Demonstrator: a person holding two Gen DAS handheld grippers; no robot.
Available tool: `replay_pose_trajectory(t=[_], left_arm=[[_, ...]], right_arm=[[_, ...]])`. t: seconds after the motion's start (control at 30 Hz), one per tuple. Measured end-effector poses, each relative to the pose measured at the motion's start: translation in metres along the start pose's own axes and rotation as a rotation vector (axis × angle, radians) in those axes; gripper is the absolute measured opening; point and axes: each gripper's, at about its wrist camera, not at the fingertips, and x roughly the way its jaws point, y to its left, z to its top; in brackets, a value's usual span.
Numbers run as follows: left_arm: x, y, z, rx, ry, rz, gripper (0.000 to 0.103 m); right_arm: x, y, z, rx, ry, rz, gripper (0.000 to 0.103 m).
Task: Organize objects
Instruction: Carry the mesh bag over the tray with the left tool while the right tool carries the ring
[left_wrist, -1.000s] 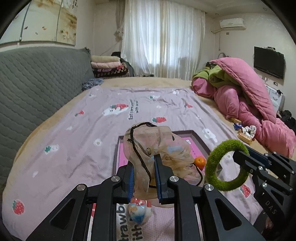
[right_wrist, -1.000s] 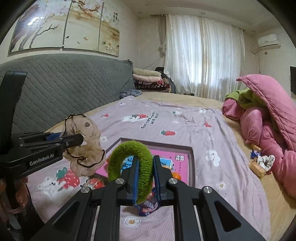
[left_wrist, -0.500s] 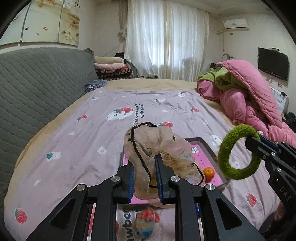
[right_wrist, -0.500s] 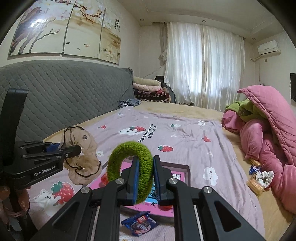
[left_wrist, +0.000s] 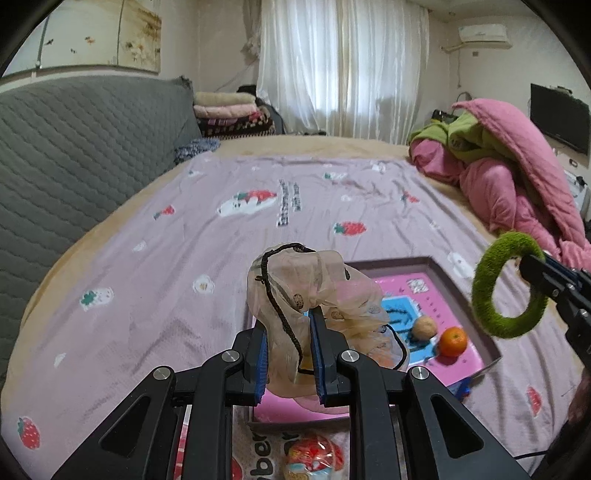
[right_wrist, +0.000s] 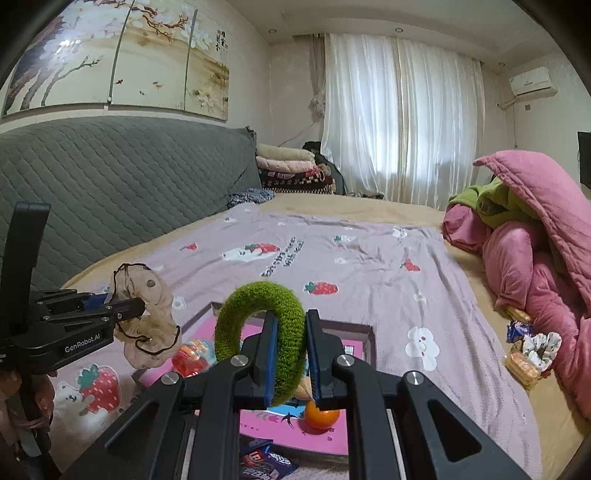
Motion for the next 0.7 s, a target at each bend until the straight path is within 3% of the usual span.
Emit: replay_pose_trajectory(t=[0.7], left_arm=[[0.067,0.013,-0.038,0.000,0.075,-0.010,0.021]], right_arm=[[0.049,0.006,-0.035,-0.033,0.114,0.013,0.015]])
